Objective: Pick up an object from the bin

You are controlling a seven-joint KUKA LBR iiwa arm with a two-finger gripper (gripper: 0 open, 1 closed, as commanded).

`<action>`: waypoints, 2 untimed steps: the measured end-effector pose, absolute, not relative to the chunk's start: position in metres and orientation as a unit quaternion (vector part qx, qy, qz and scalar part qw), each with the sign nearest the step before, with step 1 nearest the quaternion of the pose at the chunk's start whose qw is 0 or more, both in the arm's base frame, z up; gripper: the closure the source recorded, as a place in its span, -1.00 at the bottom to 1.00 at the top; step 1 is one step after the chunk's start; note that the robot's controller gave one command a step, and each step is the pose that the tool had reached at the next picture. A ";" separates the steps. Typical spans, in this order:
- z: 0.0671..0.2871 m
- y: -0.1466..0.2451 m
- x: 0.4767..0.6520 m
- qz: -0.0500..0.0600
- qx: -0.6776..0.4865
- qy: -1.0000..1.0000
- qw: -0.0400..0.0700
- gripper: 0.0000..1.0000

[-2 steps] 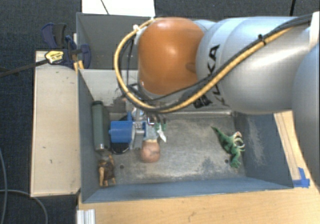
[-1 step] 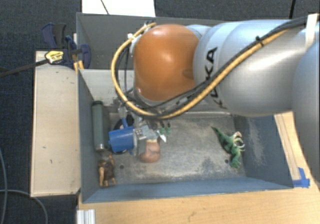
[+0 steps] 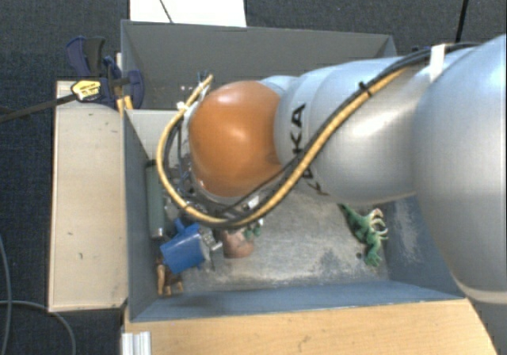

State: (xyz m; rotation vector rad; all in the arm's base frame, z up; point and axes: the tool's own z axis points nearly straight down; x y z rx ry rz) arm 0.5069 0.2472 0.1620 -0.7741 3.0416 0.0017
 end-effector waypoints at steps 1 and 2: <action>0.159 0.252 0.518 0.001 -0.372 0.928 0.002 -1.00; 0.089 0.252 0.517 -0.002 -0.482 0.876 0.005 -1.00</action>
Offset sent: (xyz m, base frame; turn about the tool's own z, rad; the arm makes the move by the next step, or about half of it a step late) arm 0.0046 0.0049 -0.0920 -0.5225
